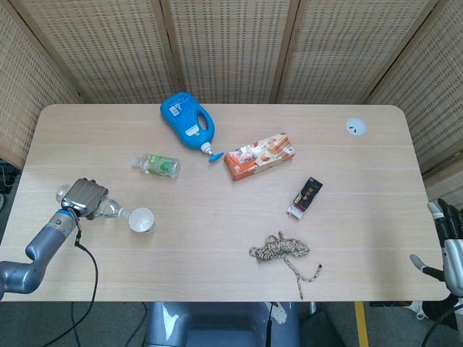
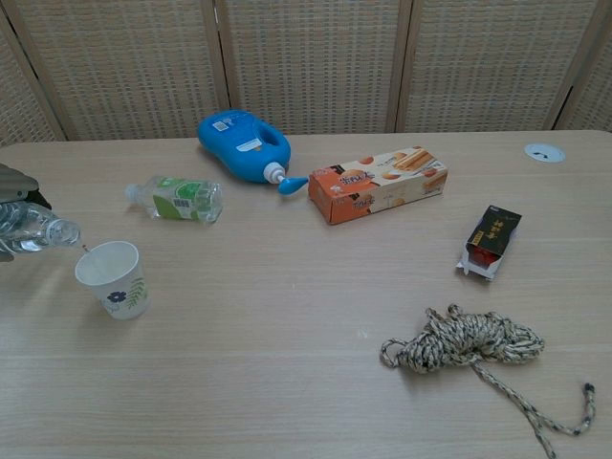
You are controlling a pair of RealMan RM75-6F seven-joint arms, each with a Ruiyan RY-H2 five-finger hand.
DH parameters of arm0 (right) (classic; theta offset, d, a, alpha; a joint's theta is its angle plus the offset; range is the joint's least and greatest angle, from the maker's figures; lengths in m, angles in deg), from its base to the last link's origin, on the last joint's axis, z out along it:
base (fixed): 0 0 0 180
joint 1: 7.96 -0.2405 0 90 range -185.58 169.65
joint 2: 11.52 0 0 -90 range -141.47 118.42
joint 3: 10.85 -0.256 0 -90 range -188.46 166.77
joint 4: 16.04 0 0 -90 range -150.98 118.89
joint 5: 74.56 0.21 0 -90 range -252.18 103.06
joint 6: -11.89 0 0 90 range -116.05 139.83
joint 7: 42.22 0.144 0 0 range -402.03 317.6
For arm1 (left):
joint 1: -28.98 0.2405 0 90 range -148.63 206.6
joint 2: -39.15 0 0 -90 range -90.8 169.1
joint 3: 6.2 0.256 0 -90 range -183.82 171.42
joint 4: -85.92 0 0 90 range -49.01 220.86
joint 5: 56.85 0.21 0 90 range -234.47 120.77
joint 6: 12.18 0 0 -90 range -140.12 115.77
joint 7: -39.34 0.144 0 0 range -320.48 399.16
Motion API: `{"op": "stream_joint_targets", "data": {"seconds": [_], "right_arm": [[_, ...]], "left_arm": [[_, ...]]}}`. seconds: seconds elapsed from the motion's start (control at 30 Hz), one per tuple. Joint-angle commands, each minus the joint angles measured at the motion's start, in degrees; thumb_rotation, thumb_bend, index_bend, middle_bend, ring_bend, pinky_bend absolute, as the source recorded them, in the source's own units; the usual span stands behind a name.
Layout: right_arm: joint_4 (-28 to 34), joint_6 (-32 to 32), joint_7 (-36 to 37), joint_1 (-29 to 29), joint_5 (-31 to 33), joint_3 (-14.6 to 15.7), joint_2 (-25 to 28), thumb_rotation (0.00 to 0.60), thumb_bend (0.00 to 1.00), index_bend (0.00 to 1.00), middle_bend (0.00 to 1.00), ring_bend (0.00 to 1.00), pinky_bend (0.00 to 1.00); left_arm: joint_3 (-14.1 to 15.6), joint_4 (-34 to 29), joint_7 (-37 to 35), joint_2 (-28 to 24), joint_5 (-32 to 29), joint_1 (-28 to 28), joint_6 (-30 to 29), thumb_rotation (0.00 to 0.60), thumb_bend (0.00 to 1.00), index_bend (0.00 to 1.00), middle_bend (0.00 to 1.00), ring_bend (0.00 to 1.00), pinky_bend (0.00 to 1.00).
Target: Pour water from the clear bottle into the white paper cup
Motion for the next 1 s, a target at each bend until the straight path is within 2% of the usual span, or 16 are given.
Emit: {"op": "stream_joint_targets", "data": {"seconds": [0.03,0.23,0.43,0.83,1.0], "right_arm": [[-0.01,-0.05,0.00,-0.01,0.03,0.00,-0.01,0.600,0.00,0.00,0.00,0.00,0.00],[-0.02,-0.21,-0.12,-0.07,0.10,0.01,-0.03,0.600,0.00,0.00,0.00,0.00,0.00],[-0.01,-0.31,-0.33,-0.12,0.17,0.00,-0.10,0.600,0.00,0.00,0.00,0.00,0.00],[0.15,-0.52,-1.37,-0.24,0.13,0.13,-0.42,0.600,0.00,0.00,0.00,0.00,0.00],[0.20,-0.54,-1.58,-0.26,0.06,0.18,-0.47,0.600,0.00,0.00,0.00,0.00,0.00]], "left_arm": [[0.04,-0.12,0.03,-0.02,-0.23,-0.05,-0.05,0.600,0.47,0.68,0.51,0.33,0.35],[-0.31,-0.08,-1.86,0.09,-0.20,0.21,-0.35,0.600,0.47,0.68,0.51,0.33,0.34],[-0.31,0.86,-6.69,0.36,4.12,0.99,-2.13,0.600,0.47,0.68,0.51,0.33,0.34],[-3.50,3.01,-30.89,0.01,9.88,3.33,-4.05,0.600,0.47,0.68,0.51,0.33,0.34],[-6.54,4.41,-45.98,1.43,10.38,4.84,-5.79,0.600,0.47,0.68,0.51,0.33,0.34]]}}
